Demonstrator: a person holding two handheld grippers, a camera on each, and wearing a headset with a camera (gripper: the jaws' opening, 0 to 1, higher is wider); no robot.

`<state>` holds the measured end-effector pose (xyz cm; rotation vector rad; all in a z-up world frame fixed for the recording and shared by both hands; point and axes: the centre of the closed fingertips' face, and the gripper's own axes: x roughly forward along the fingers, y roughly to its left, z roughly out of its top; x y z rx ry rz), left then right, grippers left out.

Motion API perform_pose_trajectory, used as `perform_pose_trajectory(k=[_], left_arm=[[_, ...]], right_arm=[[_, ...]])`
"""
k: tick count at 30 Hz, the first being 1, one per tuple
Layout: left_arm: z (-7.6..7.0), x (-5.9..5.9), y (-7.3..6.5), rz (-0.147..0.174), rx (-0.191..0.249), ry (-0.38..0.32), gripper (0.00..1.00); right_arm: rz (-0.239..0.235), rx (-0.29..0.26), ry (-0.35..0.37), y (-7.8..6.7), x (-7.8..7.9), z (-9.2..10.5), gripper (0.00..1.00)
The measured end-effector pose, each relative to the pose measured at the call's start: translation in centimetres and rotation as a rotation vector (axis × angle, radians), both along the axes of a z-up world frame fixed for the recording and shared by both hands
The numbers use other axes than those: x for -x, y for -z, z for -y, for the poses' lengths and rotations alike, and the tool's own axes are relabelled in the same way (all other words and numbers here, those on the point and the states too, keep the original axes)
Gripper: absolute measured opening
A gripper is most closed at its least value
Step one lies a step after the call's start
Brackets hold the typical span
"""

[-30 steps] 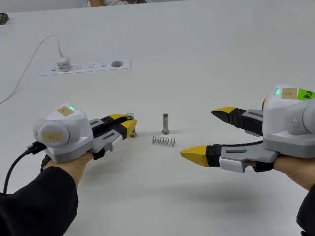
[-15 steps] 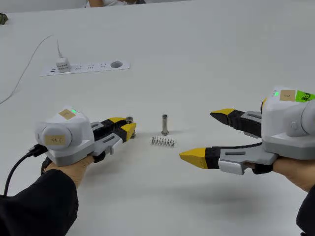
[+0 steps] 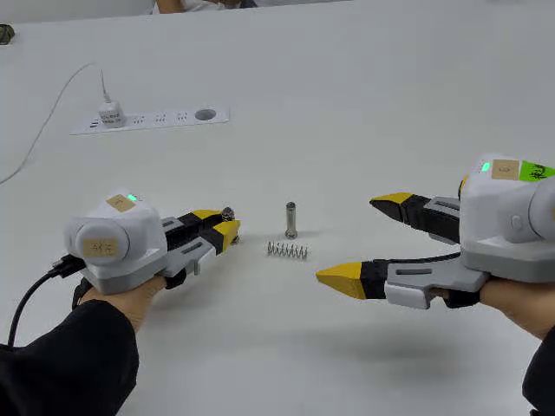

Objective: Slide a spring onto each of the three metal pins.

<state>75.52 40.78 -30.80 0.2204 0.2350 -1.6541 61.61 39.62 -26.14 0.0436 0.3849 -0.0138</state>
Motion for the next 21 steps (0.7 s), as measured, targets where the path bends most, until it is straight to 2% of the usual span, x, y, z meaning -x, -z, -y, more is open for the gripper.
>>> perform_pose_trajectory(k=[11, 21], left_arm=[[-0.1, -0.3, -0.7, -0.012, 0.015, -0.019, 0.15], [-0.3, -0.6, -1.9, -0.019, 0.036, -0.031, 0.19]], right_arm=[[-0.004, 0.002, -0.007, 0.1, -0.1, -0.2, 0.75], [-0.008, 0.002, -0.014, 0.2, -0.1, -0.3, 0.75]])
